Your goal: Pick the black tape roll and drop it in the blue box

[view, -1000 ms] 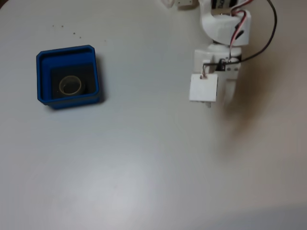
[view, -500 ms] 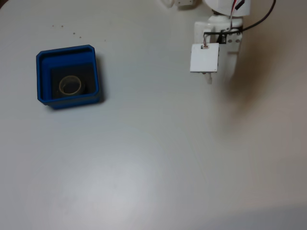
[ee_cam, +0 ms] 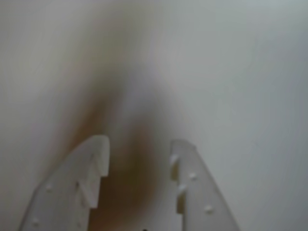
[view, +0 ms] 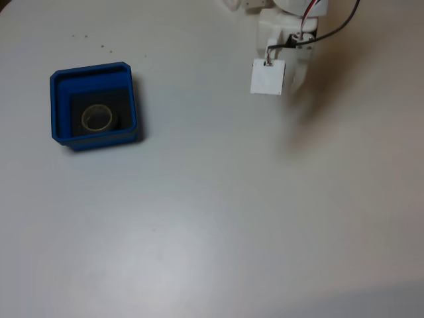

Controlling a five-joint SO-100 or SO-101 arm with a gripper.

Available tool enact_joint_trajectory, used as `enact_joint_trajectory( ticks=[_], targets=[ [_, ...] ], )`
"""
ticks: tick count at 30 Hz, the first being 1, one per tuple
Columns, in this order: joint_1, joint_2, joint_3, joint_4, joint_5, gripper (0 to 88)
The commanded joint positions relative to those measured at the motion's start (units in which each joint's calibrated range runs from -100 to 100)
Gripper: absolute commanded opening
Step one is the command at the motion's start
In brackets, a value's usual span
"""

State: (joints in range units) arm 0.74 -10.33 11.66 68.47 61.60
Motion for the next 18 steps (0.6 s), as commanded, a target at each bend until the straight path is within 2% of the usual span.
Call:
enact_joint_trajectory(
  ticks=[1,18],
  targets=[
    [0.38,-7.48,4.33,-0.90,0.11,11.9],
    [0.28,-29.80,24.55,-0.73,0.11,11.9]
  ],
)
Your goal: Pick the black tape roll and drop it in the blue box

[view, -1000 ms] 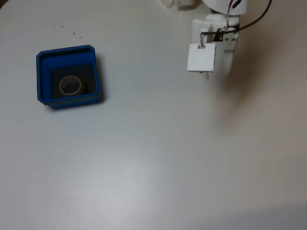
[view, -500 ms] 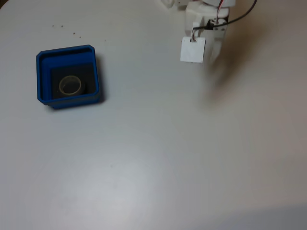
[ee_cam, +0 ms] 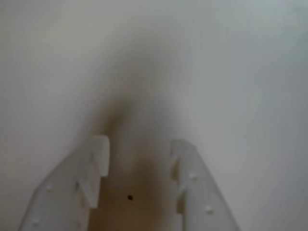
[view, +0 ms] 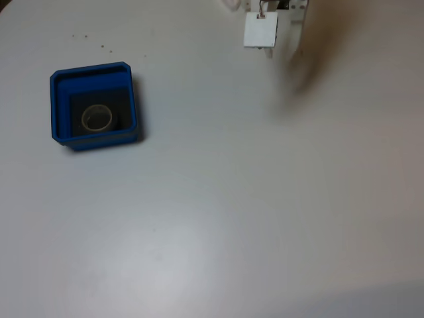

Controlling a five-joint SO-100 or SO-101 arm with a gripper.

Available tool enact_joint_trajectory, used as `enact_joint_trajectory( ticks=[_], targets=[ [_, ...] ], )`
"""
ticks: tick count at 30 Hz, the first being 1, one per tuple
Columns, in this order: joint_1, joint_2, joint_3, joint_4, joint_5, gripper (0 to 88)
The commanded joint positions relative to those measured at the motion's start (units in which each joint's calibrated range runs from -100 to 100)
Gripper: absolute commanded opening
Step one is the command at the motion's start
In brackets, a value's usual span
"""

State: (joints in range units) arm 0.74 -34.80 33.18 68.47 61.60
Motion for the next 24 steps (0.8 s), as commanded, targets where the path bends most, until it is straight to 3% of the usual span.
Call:
enact_joint_trajectory(
  ticks=[1,24],
  targets=[
    [0.28,-6.92,4.46,-0.73,0.11,11.9],
    [0.19,-42.46,33.30,-0.65,0.11,11.9]
  ],
)
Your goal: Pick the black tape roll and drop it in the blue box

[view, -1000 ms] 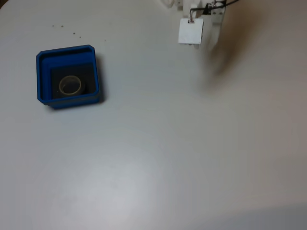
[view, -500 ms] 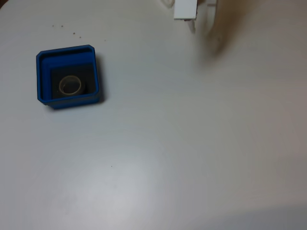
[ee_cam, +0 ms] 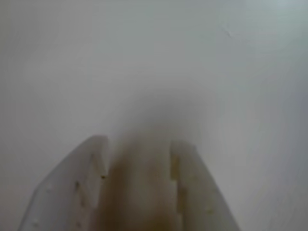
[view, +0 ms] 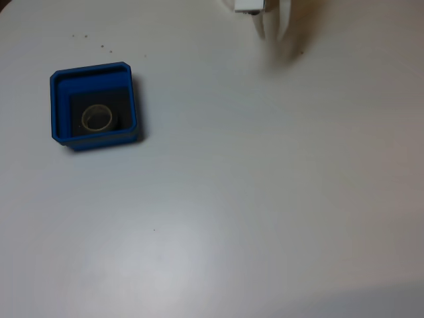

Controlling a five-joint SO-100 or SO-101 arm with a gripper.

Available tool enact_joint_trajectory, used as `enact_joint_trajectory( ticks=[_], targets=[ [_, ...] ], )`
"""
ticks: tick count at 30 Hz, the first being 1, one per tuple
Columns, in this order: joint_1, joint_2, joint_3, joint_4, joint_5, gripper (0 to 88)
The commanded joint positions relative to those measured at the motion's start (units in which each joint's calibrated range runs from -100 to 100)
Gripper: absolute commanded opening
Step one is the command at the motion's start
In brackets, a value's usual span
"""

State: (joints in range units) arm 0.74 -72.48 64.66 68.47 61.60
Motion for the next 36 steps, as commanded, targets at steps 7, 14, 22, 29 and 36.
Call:
enact_joint_trajectory(
  ticks=[7,14,22,29,36],
  targets=[
    [0.19,-17.90,7.93,-0.49,0.11,11.9],
    [0.19,-26.77,11.98,-0.40,0.11,11.9],
    [0.19,-26.68,12.60,-0.40,0.11,11.9],
    [0.19,-26.68,17.64,-0.49,0.11,11.9],
    [0.19,-26.68,25.81,-0.57,0.11,11.9]
  ],
)
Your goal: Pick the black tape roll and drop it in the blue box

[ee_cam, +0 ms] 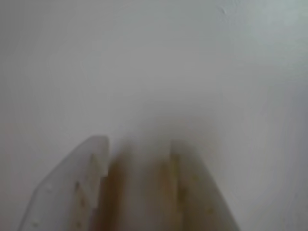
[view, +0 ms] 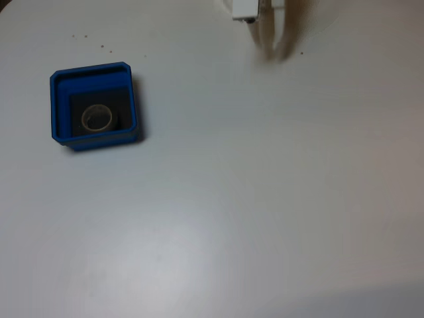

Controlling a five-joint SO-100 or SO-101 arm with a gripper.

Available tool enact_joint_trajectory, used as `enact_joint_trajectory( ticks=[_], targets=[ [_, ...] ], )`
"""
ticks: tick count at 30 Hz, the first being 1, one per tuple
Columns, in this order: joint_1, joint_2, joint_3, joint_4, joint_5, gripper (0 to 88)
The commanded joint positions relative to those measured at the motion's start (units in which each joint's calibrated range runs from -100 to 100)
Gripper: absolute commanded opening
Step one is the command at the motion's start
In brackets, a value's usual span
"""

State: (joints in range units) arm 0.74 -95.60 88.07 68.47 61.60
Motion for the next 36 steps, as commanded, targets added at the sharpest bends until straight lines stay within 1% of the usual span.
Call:
enact_joint_trajectory(
  ticks=[1,7,19,21,23,25,28,30,36],
  targets=[
    [0.19,-3.57,3.66,-0.57,0.11,11.9],
    [0.19,-3.57,11.84,-0.40,0.11,11.9],
    [0.19,-3.57,11.93,-1.06,0.11,11.9],
    [0.09,-3.57,11.93,-1.15,0.82,11.9],
    [0.09,-3.65,11.93,-1.48,3.27,11.9],
    [0.09,-3.65,11.93,-3.79,7.12,11.9],
    [0.19,-3.65,11.93,-10.47,12.99,11.9],
    [0.19,-3.65,11.93,-15.83,16.06,11.9],
    [0.19,-3.65,11.93,-31.43,21.31,11.9]
  ],
)
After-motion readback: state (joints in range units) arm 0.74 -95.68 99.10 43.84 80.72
